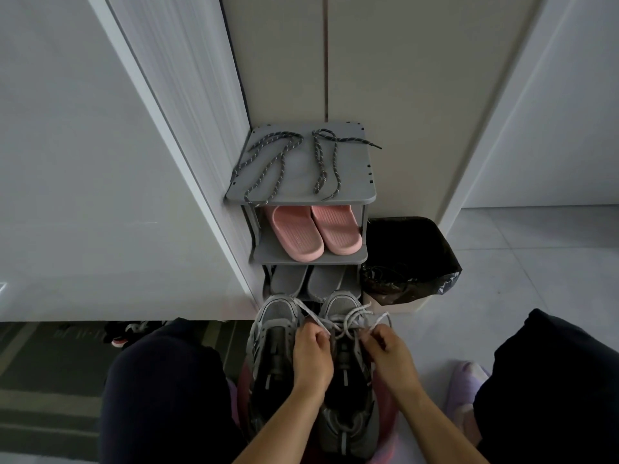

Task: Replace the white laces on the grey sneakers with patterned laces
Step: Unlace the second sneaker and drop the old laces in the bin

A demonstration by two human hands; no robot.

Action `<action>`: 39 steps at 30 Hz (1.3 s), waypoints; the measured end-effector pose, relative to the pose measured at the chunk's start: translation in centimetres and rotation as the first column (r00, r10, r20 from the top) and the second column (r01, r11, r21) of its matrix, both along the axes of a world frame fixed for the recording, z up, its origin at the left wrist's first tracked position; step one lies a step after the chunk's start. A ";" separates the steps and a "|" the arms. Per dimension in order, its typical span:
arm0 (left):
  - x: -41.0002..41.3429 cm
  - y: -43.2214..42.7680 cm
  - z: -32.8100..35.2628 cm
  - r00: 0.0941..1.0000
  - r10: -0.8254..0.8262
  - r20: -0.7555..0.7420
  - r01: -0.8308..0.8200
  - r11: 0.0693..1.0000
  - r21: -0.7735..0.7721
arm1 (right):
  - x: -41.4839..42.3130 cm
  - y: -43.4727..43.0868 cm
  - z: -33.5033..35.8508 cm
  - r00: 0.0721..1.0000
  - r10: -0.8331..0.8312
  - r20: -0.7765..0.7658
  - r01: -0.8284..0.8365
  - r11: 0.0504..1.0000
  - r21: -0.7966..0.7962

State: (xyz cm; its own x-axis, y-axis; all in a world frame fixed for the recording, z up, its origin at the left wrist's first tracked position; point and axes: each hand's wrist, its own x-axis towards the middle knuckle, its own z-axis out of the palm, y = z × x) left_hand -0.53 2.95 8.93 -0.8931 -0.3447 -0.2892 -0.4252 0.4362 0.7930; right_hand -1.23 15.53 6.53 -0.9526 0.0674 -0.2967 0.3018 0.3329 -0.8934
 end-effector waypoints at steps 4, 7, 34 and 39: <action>-0.3 0.5 0.3 0.994 0.087 0.060 -0.096 0.981 0.170 | 0.0 -0.2 0.2 0.999 0.019 -0.031 -0.019 1.000 0.018; -0.5 0.6 -0.1 0.989 0.106 0.103 -0.122 0.979 0.163 | -0.2 0.0 -0.1 1.000 0.010 -0.010 -0.011 0.999 -0.032; -0.5 -0.7 1.3 0.890 0.455 0.019 -0.359 0.675 0.645 | -0.8 1.0 2.2 0.898 -0.398 0.188 0.436 0.750 -0.497; 0.5 0.8 -0.1 0.998 0.047 0.029 -0.051 0.990 0.134 | 0.3 -0.4 1.7 0.999 -0.034 0.022 0.037 0.991 -0.132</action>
State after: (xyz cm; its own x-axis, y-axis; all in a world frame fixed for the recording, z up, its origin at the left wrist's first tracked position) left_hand -0.01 3.73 8.83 -0.8679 -0.3444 -0.3581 -0.4641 0.3047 0.8317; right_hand -0.97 15.10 8.19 -0.9443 0.0602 -0.3235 0.3290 0.2011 -0.9227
